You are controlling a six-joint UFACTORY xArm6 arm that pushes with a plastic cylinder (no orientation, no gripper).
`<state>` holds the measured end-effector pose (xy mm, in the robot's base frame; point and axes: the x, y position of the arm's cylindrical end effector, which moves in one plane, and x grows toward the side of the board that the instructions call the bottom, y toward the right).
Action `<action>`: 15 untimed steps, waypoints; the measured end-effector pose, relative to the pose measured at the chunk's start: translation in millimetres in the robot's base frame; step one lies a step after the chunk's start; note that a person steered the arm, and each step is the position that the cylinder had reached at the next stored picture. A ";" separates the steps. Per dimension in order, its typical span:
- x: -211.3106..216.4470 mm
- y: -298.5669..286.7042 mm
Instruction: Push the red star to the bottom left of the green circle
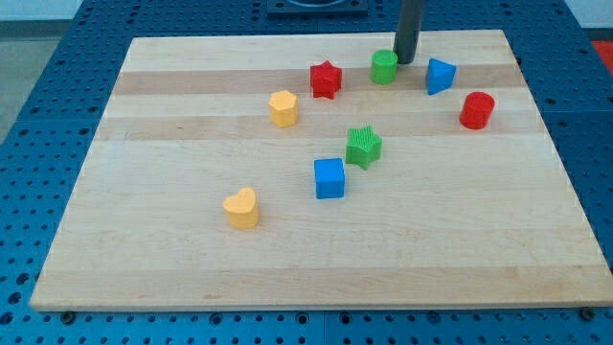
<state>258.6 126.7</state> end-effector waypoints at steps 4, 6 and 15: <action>-8.2 -58.7; 9.3 -28.9; 78.9 -108.6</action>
<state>337.5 18.1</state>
